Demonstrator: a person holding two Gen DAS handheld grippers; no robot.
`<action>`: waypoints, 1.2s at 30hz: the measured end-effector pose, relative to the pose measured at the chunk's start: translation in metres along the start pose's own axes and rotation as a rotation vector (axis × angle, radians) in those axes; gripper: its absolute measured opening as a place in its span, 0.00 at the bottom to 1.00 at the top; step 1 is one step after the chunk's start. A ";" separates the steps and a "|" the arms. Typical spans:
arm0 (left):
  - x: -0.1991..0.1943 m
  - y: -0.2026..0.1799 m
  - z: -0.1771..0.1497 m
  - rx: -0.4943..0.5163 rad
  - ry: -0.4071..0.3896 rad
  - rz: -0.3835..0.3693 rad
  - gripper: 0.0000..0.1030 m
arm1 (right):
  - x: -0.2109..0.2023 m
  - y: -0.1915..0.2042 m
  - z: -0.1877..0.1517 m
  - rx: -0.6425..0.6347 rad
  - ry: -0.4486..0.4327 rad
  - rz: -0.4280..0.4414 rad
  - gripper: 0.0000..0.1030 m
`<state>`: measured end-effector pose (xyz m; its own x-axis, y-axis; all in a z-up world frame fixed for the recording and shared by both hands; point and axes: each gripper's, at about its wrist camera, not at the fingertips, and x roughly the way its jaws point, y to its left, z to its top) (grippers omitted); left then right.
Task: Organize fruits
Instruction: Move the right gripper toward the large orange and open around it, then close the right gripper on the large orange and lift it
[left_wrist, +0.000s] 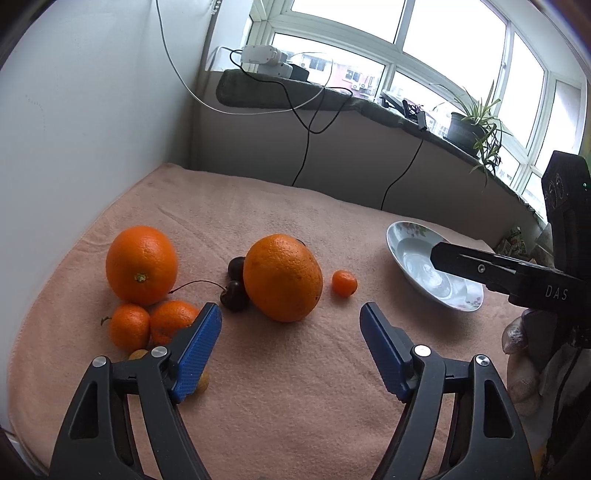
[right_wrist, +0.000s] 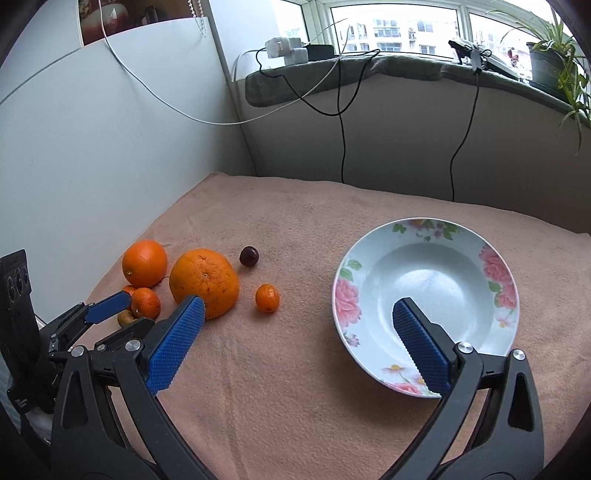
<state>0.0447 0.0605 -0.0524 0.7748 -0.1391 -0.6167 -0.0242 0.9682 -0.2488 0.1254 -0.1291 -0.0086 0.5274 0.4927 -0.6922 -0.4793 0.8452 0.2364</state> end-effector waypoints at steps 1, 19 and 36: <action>0.002 0.001 0.000 -0.007 0.005 -0.007 0.72 | 0.005 0.002 0.003 0.004 0.017 0.028 1.00; 0.027 0.012 0.003 -0.093 0.041 -0.057 0.53 | 0.087 0.038 0.029 -0.062 0.197 0.314 0.96; 0.040 0.016 0.006 -0.123 0.065 -0.057 0.45 | 0.128 0.050 0.023 -0.047 0.286 0.390 0.89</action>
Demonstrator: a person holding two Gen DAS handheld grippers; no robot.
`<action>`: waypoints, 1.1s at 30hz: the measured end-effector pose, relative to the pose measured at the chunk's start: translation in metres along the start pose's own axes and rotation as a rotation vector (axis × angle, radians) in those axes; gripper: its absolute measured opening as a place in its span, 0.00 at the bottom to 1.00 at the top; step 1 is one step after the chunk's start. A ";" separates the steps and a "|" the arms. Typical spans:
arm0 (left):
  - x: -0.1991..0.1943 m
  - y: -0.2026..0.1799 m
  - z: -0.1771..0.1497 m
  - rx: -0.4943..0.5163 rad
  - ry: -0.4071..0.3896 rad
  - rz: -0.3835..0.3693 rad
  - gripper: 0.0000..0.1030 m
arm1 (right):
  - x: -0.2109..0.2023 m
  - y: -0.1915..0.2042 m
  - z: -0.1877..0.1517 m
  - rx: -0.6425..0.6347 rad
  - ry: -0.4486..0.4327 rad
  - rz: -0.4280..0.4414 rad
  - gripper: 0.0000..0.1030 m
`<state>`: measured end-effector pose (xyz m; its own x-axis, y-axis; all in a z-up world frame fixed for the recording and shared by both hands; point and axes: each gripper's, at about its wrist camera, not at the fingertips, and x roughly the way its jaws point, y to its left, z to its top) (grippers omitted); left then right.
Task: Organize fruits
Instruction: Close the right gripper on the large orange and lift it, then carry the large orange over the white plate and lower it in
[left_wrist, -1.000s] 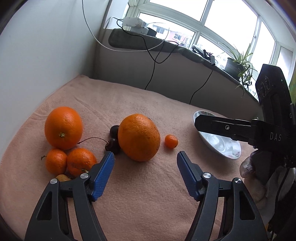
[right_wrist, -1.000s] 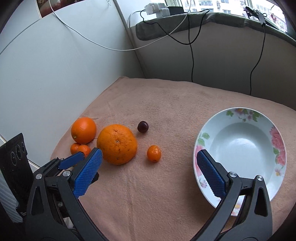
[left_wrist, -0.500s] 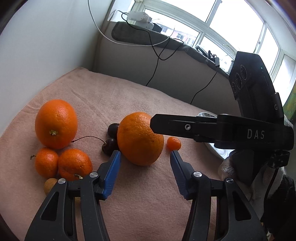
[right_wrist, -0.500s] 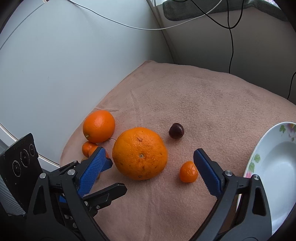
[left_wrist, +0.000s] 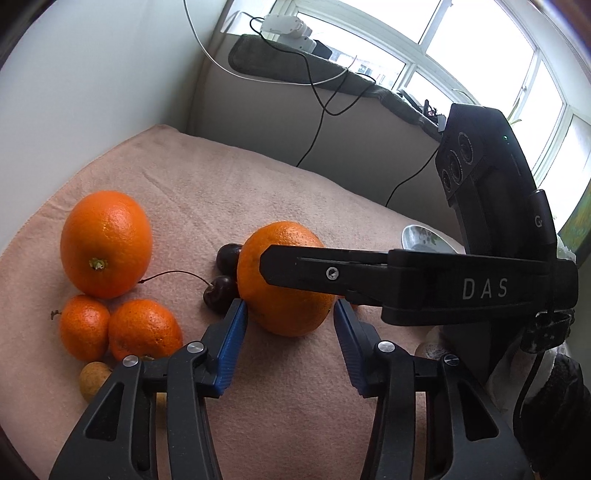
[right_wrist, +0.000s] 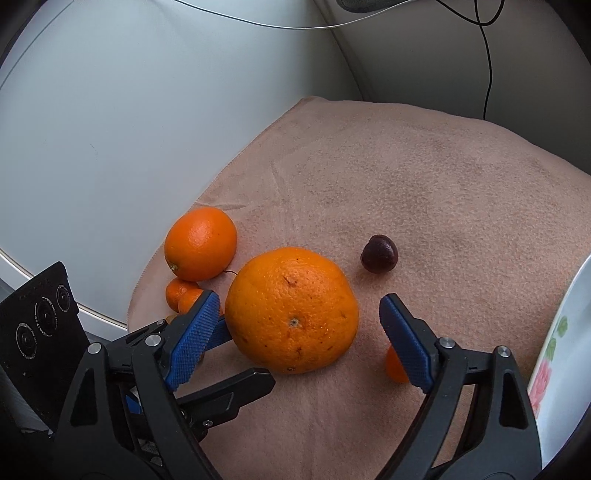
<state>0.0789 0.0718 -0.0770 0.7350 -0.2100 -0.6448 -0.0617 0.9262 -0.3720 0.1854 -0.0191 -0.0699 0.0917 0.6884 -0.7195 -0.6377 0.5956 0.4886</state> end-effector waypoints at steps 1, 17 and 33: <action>0.000 0.000 -0.001 -0.001 0.003 0.001 0.45 | 0.004 0.000 0.001 -0.002 0.005 -0.002 0.89; -0.006 -0.011 0.000 0.032 -0.016 0.010 0.42 | -0.009 0.006 -0.006 0.035 -0.022 0.007 0.77; -0.008 -0.069 0.006 0.129 -0.032 -0.088 0.43 | -0.088 -0.018 -0.025 0.088 -0.117 -0.075 0.77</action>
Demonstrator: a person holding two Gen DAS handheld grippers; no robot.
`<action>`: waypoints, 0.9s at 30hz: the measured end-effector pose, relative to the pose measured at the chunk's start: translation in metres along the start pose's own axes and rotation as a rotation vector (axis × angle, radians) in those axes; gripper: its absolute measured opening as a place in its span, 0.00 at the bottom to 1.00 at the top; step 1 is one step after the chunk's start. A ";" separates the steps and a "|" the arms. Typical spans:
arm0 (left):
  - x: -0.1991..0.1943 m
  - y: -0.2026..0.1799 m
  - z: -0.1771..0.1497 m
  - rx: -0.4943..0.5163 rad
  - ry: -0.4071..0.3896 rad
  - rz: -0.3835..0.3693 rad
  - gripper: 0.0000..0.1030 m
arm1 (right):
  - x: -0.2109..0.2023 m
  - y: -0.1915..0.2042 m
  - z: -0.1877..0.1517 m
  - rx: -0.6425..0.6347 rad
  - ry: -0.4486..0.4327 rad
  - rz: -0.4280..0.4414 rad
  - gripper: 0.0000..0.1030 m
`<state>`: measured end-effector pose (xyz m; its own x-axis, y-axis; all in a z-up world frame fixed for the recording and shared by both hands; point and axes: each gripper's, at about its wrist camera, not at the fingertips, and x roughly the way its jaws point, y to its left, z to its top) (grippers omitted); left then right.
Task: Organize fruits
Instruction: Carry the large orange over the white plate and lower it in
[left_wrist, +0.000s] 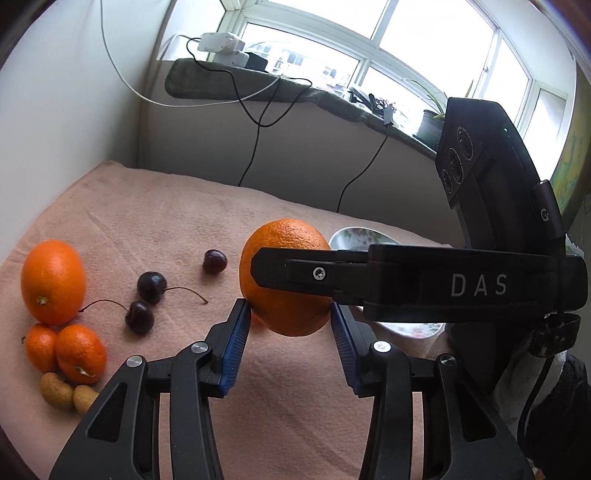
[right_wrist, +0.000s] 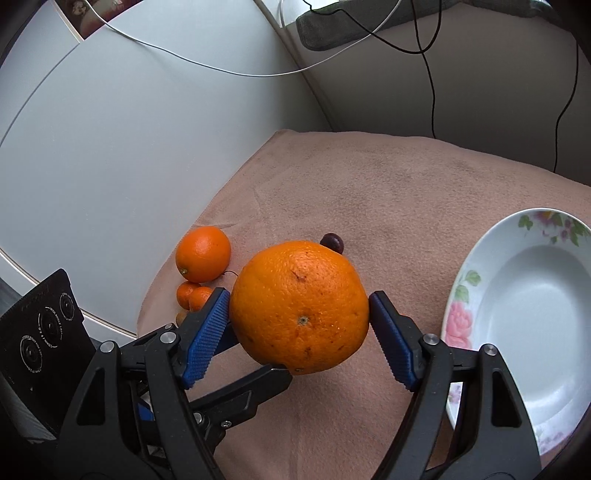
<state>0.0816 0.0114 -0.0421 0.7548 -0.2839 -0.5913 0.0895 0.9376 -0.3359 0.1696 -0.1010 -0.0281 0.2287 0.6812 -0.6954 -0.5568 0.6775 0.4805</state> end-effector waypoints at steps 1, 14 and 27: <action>0.002 -0.005 0.001 0.007 0.003 -0.012 0.43 | -0.006 -0.003 -0.001 0.006 -0.007 -0.010 0.77; 0.034 -0.067 0.002 0.087 0.055 -0.124 0.43 | -0.064 -0.057 -0.021 0.086 -0.060 -0.115 0.77; 0.064 -0.102 -0.002 0.136 0.134 -0.187 0.42 | -0.086 -0.101 -0.036 0.167 -0.059 -0.190 0.77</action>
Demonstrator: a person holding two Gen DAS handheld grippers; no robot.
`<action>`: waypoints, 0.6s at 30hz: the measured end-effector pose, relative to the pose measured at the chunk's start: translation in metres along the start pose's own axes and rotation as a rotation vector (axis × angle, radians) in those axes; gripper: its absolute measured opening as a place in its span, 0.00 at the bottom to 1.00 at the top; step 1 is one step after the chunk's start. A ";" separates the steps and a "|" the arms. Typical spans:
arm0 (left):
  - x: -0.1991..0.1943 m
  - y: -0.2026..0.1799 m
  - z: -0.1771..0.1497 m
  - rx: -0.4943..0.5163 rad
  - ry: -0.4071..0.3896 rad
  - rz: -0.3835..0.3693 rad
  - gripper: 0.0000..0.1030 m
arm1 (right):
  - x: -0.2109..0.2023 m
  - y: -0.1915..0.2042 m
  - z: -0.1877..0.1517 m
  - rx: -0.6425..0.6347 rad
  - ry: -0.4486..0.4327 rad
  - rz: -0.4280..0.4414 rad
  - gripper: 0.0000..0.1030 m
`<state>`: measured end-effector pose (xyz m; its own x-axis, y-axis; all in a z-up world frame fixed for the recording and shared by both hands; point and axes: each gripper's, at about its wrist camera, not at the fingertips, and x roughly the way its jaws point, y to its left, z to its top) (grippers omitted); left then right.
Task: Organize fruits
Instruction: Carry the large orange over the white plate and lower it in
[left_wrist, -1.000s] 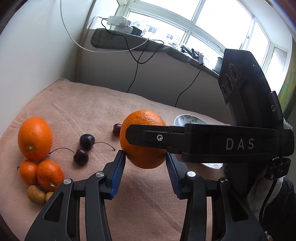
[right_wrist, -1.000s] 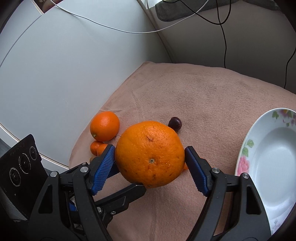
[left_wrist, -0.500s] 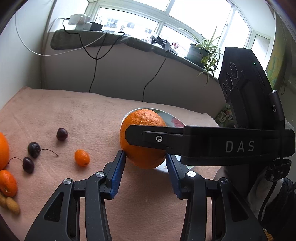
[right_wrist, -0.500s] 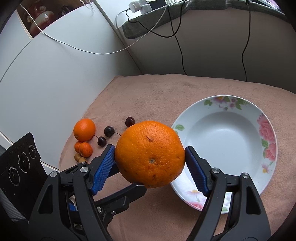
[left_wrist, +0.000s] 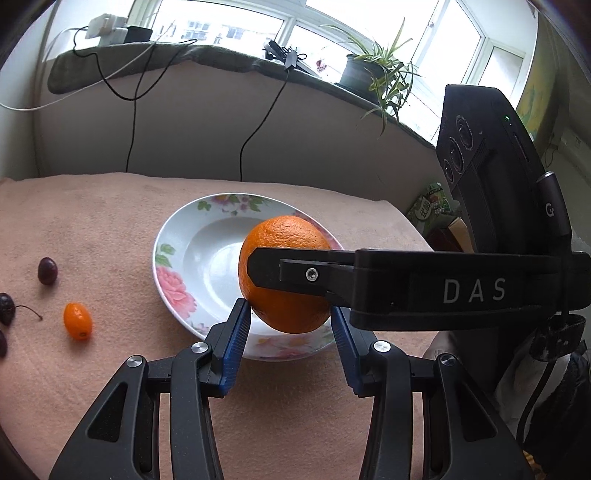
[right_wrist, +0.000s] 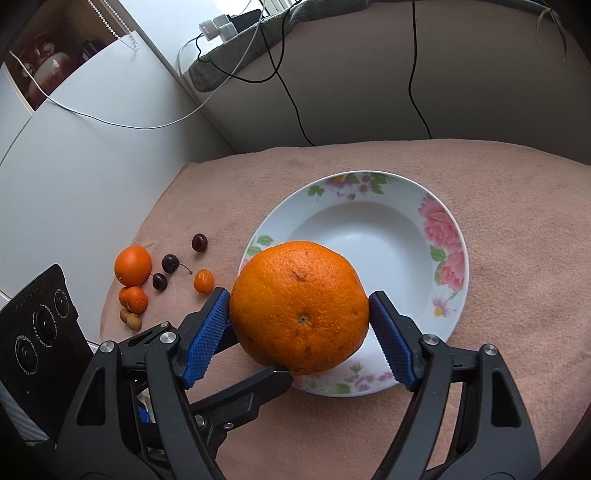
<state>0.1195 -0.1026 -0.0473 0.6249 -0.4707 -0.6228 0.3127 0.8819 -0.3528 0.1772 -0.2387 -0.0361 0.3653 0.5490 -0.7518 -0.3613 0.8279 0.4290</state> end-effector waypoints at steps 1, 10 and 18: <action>0.000 -0.001 -0.001 0.002 0.005 -0.003 0.42 | 0.001 -0.001 0.000 0.001 0.000 -0.005 0.77; 0.003 -0.001 0.000 0.000 0.023 0.002 0.42 | 0.003 -0.014 0.000 0.036 -0.013 -0.002 0.77; -0.010 0.013 0.008 -0.027 -0.029 0.030 0.41 | -0.030 -0.001 0.010 -0.016 -0.121 -0.060 0.77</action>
<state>0.1230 -0.0863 -0.0404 0.6546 -0.4424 -0.6130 0.2741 0.8946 -0.3529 0.1754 -0.2544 -0.0089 0.4869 0.5093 -0.7096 -0.3494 0.8582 0.3762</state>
